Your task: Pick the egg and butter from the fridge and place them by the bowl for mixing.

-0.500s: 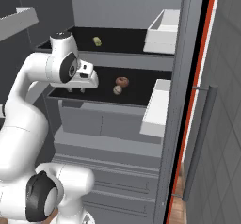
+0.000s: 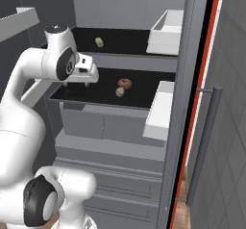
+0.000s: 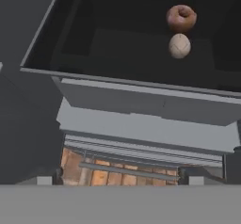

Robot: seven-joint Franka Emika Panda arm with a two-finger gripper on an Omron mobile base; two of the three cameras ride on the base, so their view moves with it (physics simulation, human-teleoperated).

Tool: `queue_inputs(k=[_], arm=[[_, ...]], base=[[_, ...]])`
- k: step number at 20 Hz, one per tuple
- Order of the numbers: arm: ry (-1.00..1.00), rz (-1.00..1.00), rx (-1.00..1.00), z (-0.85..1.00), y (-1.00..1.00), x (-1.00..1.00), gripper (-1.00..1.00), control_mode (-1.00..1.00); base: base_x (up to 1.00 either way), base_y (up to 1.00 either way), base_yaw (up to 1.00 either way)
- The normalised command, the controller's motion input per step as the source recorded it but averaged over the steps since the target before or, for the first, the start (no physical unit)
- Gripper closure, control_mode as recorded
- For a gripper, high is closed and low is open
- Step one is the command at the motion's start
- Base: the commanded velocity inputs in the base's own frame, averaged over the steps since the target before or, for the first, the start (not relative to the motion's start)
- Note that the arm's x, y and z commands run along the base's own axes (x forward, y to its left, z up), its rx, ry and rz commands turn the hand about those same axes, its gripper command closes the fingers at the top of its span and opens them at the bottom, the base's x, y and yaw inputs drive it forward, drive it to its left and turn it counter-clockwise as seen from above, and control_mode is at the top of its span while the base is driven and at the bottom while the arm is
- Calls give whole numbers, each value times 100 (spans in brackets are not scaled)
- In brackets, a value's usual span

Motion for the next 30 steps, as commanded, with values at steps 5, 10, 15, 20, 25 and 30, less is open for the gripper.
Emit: queue_inputs(k=[5, 10, 15, 20, 25, 30], arm=[[-36, 8, 0, 95, 2, -22, -100, -100], [-44, 9, 0, 90, 0, -55, -100, -100], [-27, 1, 2, 40, -4, -29, -100, -100], [0, 0, 14, 4, -27, 60, -100, -100], [1, 0, 11, 0, -12, 100, -100, -100], [1, 0, 0, 0, 0, 90, -100, -100]], base=[[0, 0, 0], [0, 0, 0], [0, 0, 0], [0, 0, 0], [0, 0, 0], [0, 0, 0]])
